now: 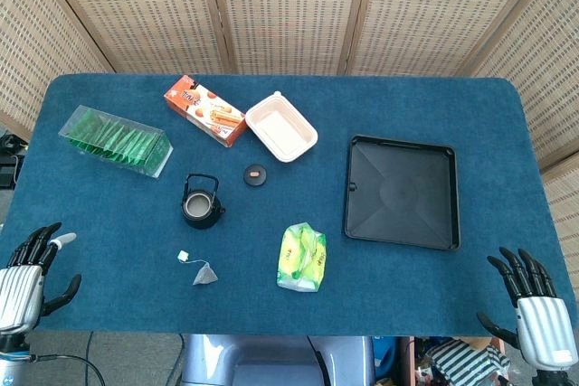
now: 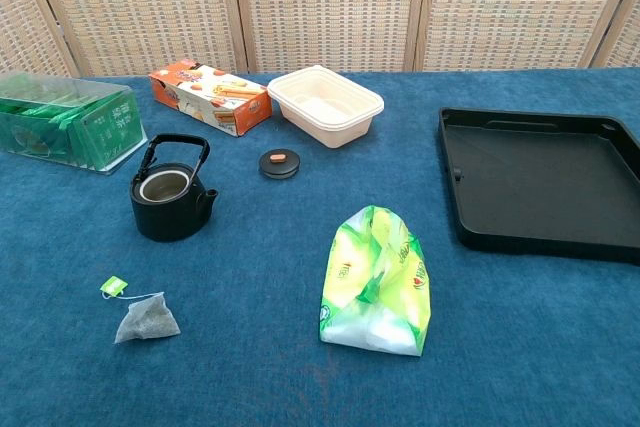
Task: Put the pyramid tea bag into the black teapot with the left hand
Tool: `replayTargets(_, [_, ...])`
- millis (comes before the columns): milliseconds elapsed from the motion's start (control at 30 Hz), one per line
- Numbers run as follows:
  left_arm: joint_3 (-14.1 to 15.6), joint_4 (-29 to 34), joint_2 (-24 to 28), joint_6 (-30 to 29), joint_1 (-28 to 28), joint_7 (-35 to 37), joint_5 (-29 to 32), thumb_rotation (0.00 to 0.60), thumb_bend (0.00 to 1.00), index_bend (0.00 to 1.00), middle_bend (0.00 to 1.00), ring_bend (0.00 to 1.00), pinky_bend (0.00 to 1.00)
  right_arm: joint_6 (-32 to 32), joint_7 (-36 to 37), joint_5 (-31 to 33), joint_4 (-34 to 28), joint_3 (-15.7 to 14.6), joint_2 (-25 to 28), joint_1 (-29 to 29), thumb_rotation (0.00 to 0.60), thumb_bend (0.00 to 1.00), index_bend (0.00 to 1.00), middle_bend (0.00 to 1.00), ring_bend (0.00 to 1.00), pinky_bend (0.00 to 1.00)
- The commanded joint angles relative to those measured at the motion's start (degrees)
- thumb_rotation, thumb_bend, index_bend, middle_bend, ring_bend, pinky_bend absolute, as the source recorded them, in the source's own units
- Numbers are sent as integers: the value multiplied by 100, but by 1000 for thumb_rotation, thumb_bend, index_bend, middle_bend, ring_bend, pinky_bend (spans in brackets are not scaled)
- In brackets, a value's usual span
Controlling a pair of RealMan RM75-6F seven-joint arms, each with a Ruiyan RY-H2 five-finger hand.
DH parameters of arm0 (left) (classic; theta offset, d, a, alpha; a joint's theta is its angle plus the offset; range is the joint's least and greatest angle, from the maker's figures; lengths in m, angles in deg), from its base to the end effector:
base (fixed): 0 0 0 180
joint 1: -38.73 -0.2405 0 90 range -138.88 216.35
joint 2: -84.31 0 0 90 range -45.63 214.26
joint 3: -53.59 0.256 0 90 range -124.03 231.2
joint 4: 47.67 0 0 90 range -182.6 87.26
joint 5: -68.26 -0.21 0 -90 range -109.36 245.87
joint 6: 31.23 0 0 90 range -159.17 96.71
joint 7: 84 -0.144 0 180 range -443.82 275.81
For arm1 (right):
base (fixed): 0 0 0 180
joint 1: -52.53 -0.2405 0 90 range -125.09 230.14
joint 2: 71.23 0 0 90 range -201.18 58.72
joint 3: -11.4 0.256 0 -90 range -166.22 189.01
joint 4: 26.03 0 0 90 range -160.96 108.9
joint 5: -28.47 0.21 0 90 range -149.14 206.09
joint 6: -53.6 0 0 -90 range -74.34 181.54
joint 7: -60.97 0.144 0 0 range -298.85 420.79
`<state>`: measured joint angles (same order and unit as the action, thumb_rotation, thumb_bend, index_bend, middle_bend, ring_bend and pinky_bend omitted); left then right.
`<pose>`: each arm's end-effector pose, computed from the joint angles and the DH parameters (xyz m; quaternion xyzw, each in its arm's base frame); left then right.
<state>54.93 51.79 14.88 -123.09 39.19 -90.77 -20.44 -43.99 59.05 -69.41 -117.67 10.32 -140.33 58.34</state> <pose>-0.2825 0.1414 0.1265 -0.5643 -0.4177 -0.4144 0.5792 -0.2971 -0.1083 0.1426 0.5761 -0.3698 0.4327 0.5865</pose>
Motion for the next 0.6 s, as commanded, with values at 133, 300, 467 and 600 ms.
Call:
replayTargets(133, [-2,-9,-18,43,11,-5,-43,600,357,224,119,96,161,-22,9,-10,29,-18,-18,22,600,103,198,196,62,165])
replayTargets(300, [-25,17,-9,108,75,-34,-147,600,357,223,121,97,161,-76,24,-17,45,-21,-15,51,600,102,198,196,62,165])
replayTargets(467, [-118,22,-35,407,301,-221,-177,600,357,223,166,144,226,-103,35,17,65,-33,-15,94,600,102,198,195,62,165])
replayTargets(600, [-94,-4,17,854,598,-520,-344,600,363,241,241,235,389,-127,37,40,69,-35,-17,124,600,103,198,196,62,165])
